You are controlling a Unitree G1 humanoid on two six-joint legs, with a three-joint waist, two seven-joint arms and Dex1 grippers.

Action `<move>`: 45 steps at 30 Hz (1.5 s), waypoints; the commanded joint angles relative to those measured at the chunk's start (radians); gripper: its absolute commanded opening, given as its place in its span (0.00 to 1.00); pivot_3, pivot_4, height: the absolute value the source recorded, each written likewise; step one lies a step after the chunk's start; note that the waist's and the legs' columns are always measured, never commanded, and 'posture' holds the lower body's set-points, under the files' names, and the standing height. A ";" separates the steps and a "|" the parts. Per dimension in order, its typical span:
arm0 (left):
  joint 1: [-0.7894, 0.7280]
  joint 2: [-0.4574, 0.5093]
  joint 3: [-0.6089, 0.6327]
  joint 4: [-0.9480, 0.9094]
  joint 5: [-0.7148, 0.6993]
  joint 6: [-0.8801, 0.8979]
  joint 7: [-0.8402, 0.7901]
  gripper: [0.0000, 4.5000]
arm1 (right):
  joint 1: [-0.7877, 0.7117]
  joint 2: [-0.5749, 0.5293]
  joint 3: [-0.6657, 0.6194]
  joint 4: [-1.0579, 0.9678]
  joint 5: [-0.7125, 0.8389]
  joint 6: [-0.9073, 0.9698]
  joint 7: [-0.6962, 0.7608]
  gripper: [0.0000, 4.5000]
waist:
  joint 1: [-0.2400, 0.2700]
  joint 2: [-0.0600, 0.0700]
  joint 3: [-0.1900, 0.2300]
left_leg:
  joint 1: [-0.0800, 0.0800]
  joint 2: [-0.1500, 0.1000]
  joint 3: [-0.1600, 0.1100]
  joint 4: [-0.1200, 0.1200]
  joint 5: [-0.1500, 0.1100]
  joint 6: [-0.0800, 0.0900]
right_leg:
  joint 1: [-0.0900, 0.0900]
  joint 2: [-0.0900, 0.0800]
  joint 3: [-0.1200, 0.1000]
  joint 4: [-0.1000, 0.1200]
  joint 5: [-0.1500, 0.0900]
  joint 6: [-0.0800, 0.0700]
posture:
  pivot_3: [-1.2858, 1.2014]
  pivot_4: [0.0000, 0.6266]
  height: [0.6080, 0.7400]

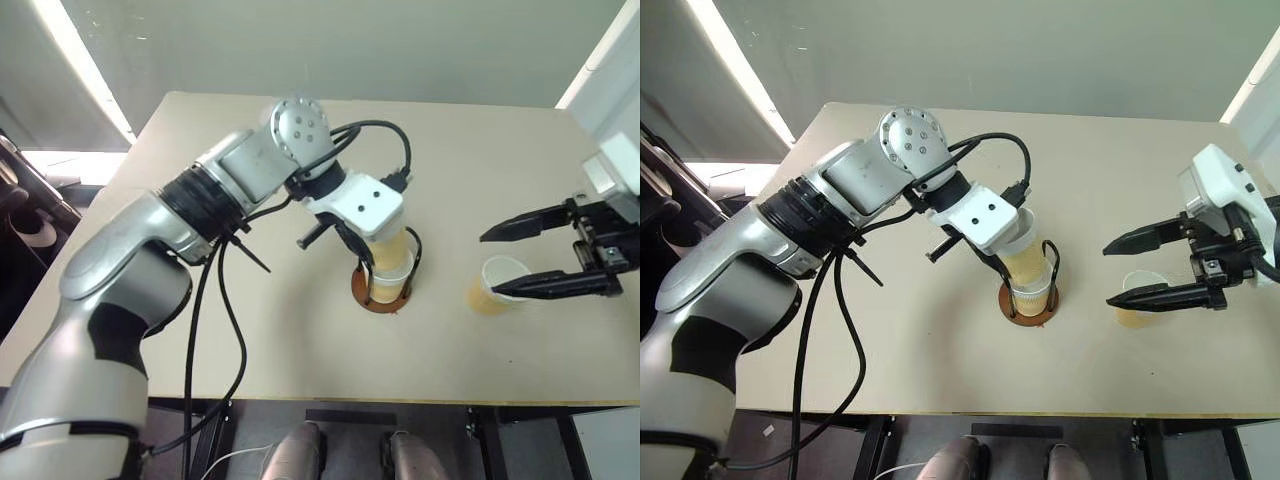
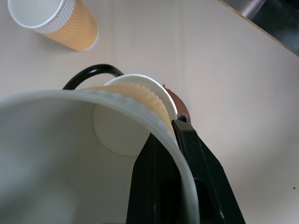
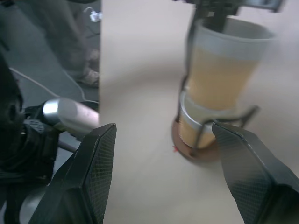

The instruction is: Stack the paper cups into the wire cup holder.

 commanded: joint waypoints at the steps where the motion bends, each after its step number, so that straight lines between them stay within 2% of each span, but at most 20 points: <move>1: -0.003 -0.002 0.011 0.013 0.003 -0.039 -0.035 0.01 | 0.010 -0.036 -0.053 0.012 -0.023 -0.016 0.002 0.75 | 0.000 0.000 0.000 | 0.000 0.000 0.000 0.000 0.000 0.000 | 0.000 0.000 0.000 0.000 0.000 0.000 | 0.52 0.24 1.00; 8: 0.003 -0.012 0.005 0.033 0.018 -0.071 -0.035 0.01 | 0.012 -0.051 -0.064 0.014 -0.025 0.024 -0.055 0.75 | 0.000 0.000 0.000 | 0.000 0.000 0.000 0.000 0.000 0.000 | 0.000 0.000 0.000 0.000 0.000 0.000 | 0.52 0.24 1.00; 19: 0.008 -0.038 0.019 0.057 0.046 -0.077 -0.035 0.01 | -0.070 0.004 -0.064 0.043 0.011 0.065 -0.158 0.75 | 0.000 0.000 0.000 | 0.000 0.000 0.000 0.000 0.000 0.000 | 0.000 0.000 0.000 0.000 0.000 0.000 | 0.52 0.24 1.00; 31: -0.002 -0.048 0.018 0.064 0.053 -0.079 -0.035 0.01 | -0.200 0.041 -0.124 0.069 0.143 0.136 -0.212 0.75 | 0.000 0.000 0.000 | 0.000 0.000 0.001 0.000 0.000 0.000 | 0.000 0.000 0.000 0.001 0.000 0.000 | 0.52 0.24 1.00; 40: -0.006 -0.052 0.010 0.052 0.067 -0.081 -0.035 0.01 | -0.181 0.027 -0.137 0.058 0.156 0.149 -0.224 0.75 | 0.000 0.000 0.000 | 0.000 0.000 0.001 0.000 0.000 0.000 | 0.000 0.000 0.000 0.001 0.000 0.000 | 0.52 0.24 1.00; 43: -0.016 -0.064 0.027 0.061 0.071 -0.078 -0.035 0.15 | -0.169 0.023 -0.138 0.055 0.152 0.147 -0.219 0.75 | 0.001 0.000 0.000 | 0.000 0.000 0.001 0.000 0.000 0.000 | 0.000 0.000 0.000 0.001 0.000 0.000 | 0.52 0.24 1.00; 45: -0.025 -0.070 0.037 0.064 0.068 -0.076 -0.035 0.29 | -0.163 0.021 -0.138 0.056 0.149 0.145 -0.216 0.75 | 0.001 0.000 0.000 | 0.000 0.000 0.001 0.001 0.000 0.000 | 0.000 0.000 0.000 0.001 0.000 0.000 | 0.52 0.24 1.00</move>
